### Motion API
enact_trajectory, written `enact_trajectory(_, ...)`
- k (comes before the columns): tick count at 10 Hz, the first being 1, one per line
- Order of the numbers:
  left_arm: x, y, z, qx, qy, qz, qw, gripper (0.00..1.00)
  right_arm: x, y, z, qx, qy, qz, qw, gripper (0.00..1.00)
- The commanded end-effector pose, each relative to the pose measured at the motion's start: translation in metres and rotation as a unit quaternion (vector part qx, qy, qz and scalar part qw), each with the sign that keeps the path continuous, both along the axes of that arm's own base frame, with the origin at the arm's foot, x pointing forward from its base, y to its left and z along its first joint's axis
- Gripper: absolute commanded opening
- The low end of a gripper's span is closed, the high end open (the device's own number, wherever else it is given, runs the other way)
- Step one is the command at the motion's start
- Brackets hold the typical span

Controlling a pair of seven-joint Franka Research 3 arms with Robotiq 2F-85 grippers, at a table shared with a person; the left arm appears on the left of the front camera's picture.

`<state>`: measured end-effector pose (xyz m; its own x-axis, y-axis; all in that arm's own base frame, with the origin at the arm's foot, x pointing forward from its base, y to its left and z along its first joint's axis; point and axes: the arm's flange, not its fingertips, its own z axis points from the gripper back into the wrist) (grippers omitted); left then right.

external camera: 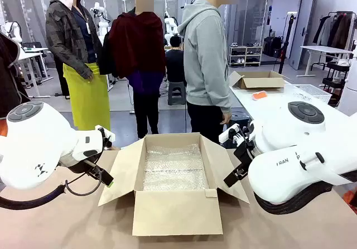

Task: Pack the glasses set securely to prepare it for shipping.
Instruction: Place the Glasses case inside the Package Box.

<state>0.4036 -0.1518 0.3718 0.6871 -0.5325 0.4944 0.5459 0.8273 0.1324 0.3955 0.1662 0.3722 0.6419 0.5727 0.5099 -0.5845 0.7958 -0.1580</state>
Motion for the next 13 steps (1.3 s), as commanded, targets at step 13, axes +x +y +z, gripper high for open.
enact_trajectory(13, 0.000, 0.010, 0.011, 0.007, 0.005, -0.012, 1.000, 1.00, 0.004, -0.007, 0.013, -0.003, -0.012, -0.005, 1.000, 1.00)
